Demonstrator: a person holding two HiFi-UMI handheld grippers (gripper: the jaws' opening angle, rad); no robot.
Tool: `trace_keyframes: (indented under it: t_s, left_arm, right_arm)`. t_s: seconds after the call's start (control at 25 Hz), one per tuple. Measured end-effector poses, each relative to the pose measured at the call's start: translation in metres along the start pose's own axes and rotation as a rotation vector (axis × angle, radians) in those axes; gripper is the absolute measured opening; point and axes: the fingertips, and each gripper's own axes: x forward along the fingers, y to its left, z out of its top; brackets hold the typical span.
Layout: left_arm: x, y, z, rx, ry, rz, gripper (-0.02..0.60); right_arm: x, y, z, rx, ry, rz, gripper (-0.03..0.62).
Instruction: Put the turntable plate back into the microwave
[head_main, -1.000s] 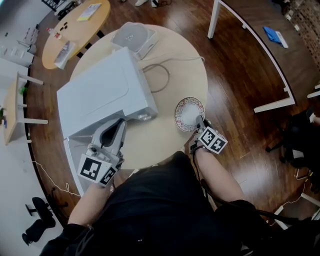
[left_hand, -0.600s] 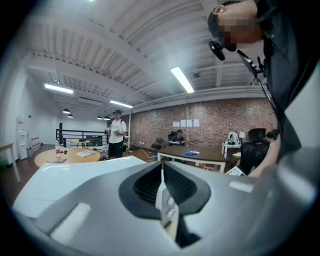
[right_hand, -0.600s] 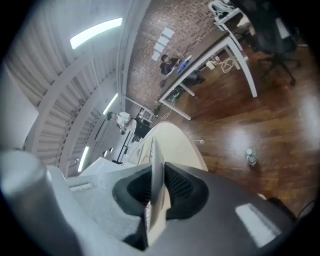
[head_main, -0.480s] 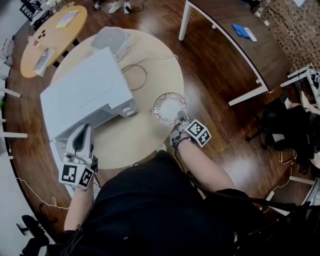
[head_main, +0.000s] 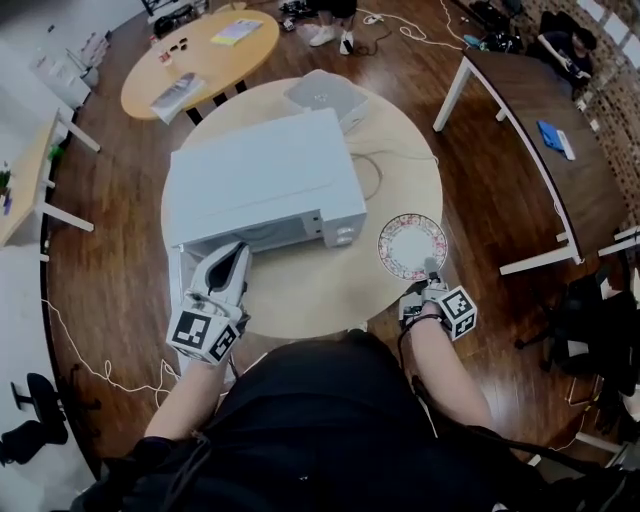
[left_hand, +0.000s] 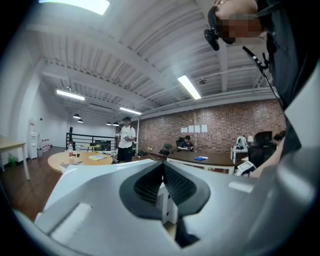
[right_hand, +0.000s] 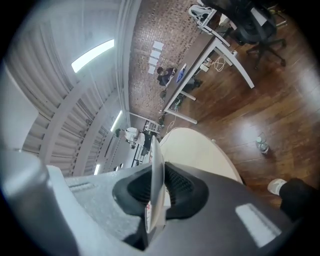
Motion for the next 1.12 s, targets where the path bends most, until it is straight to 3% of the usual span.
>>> trace_keyframes:
  t_s: [0.32,0.56,1.12]
  left_arm:
    - [-0.022,0.018,-0.005,-0.015,0.011,0.05,0.005]
    - [-0.031,0.017,0.004,0.029,0.002,0.034,0.005]
    - [-0.056,0.03,0.013,-0.007,-0.01,0.061,0.005]
  right_arm:
    - [-0.025,0.008,-0.002,0.019,-0.029,0.009,0.03]
    - [-0.04,0.009,-0.01,0.026,-0.04,0.009,0.031]
    - [-0.046,0.016,-0.038,0.029,-0.007,0.02,0.031]
